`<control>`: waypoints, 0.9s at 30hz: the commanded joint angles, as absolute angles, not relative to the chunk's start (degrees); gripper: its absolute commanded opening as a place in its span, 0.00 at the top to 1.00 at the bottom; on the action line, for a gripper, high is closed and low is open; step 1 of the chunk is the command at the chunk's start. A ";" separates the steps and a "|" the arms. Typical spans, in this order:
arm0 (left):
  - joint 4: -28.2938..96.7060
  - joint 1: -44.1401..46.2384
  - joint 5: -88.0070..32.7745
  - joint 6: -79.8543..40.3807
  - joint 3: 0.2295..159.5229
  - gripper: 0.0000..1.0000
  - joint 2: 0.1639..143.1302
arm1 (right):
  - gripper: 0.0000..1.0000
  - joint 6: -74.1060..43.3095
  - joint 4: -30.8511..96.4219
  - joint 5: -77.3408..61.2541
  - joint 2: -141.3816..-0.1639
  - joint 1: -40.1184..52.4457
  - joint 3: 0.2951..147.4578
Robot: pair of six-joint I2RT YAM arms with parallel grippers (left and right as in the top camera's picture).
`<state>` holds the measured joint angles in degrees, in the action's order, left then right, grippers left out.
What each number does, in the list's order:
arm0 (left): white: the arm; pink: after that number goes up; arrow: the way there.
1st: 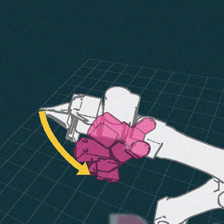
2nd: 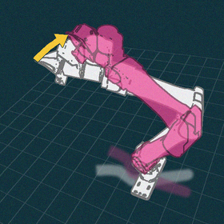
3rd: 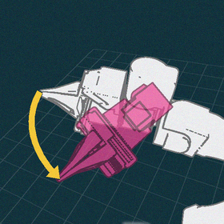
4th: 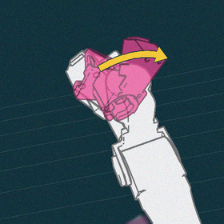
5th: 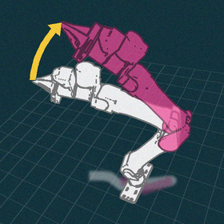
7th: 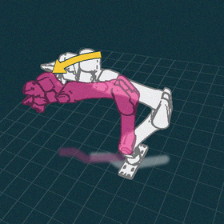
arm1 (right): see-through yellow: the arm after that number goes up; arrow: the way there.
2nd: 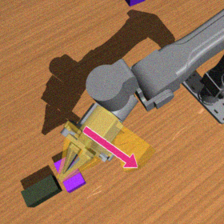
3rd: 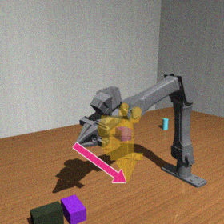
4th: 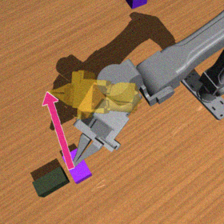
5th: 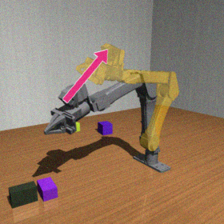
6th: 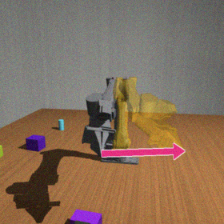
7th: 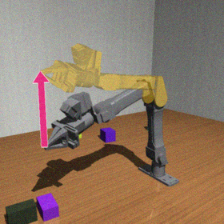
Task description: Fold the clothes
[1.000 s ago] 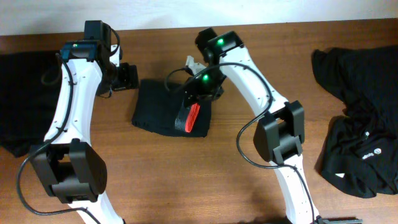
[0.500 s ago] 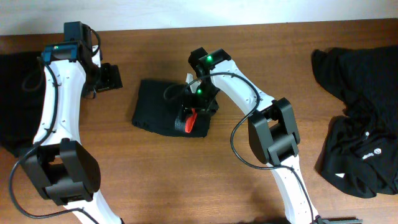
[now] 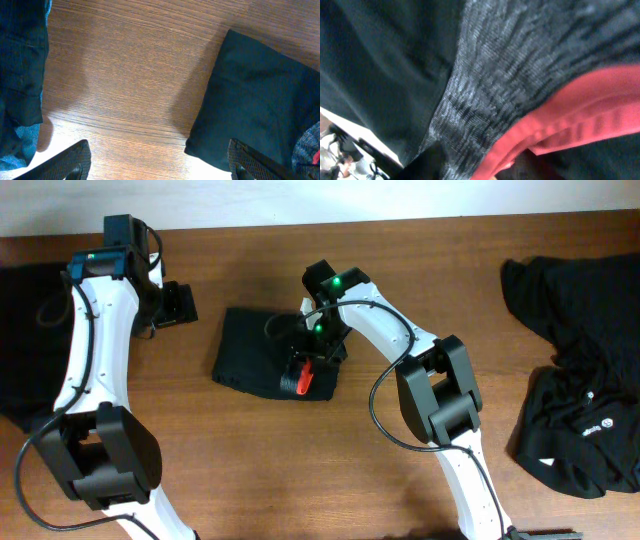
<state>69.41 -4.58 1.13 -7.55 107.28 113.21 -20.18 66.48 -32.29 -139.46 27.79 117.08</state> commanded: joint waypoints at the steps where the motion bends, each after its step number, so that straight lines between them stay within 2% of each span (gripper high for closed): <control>1: 69.47 -4.71 1.72 -8.05 108.53 0.13 113.69 | 0.72 -20.49 64.75 -32.36 -140.00 27.79 116.42; 3: 69.52 -4.71 1.74 -8.05 108.53 0.13 113.69 | 0.93 -20.45 63.92 -32.36 -140.00 27.79 116.42; 4: 69.52 -4.71 1.74 -8.05 108.53 0.13 113.69 | 0.96 -20.43 63.53 -32.32 -140.00 27.79 116.42; 9: 69.65 -4.71 1.76 -8.03 108.53 0.13 113.69 | 0.96 -18.39 64.86 -27.38 -138.54 27.64 117.62; 10: 69.65 -4.73 1.76 -8.01 108.53 0.08 113.69 | 0.96 -18.26 65.76 -24.97 -137.56 27.64 118.06; 16: 69.63 -4.73 1.76 -7.20 108.53 0.08 113.69 | 0.96 -19.11 71.00 -14.04 -130.78 27.05 120.27; 27: 69.67 -4.73 1.76 -7.18 108.53 0.08 113.69 | 0.96 -24.47 78.54 2.87 -130.65 25.50 120.18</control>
<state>69.49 -4.58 1.13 -7.73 107.28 113.21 -22.44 77.58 -4.19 -131.50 26.68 119.48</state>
